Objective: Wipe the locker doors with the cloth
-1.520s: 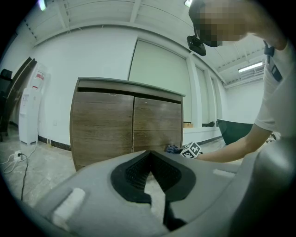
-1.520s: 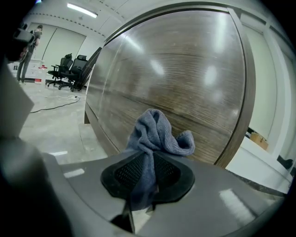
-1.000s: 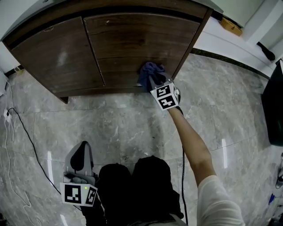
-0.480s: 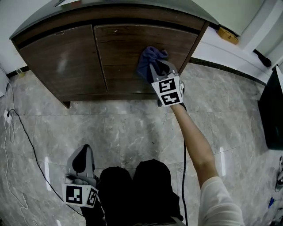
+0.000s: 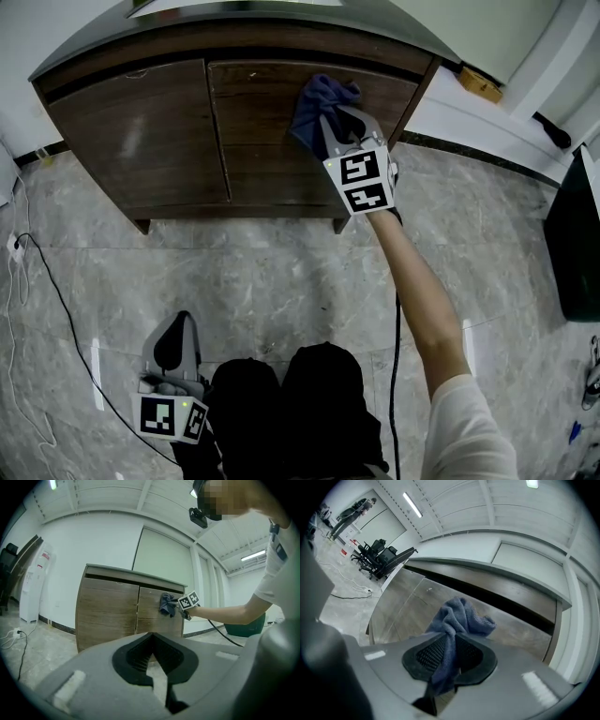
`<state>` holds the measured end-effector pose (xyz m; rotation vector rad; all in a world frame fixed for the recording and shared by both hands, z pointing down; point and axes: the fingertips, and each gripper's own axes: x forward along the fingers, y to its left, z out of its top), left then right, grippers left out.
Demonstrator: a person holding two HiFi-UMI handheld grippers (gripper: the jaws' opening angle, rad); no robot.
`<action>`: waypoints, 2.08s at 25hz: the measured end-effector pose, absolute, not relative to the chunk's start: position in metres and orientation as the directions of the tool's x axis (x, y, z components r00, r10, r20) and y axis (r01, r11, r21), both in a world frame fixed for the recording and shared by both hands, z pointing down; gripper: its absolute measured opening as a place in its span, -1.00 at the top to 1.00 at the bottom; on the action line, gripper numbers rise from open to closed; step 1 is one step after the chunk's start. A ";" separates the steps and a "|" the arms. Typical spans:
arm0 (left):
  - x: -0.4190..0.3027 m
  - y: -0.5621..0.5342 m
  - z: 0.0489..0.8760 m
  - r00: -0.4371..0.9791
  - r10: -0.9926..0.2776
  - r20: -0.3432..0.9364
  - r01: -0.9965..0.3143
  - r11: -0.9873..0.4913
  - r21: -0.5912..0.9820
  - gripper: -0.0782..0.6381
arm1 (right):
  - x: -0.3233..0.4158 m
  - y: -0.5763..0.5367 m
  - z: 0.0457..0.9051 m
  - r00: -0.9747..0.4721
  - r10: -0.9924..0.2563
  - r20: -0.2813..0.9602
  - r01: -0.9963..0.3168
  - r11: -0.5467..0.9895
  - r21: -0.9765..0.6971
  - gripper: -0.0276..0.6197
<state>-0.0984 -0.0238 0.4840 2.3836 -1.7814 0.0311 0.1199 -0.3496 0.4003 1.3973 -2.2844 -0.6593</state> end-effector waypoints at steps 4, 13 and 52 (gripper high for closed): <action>-0.101 -0.023 0.485 0.285 -0.952 0.114 -0.955 -0.270 0.125 0.78 | 0.112 -0.351 0.380 -0.445 -0.894 0.051 -0.713 0.388 0.584 0.71; -0.108 -0.023 0.487 0.278 -0.954 0.111 -0.955 -0.263 0.134 0.78 | 0.098 -0.351 0.353 -0.452 -0.892 0.014 -0.715 0.371 0.593 0.71; -0.123 -0.025 0.503 0.266 -0.953 0.146 -0.959 -0.247 0.140 0.78 | 0.059 -0.345 0.536 -0.476 -0.841 0.257 -0.708 0.540 0.456 0.71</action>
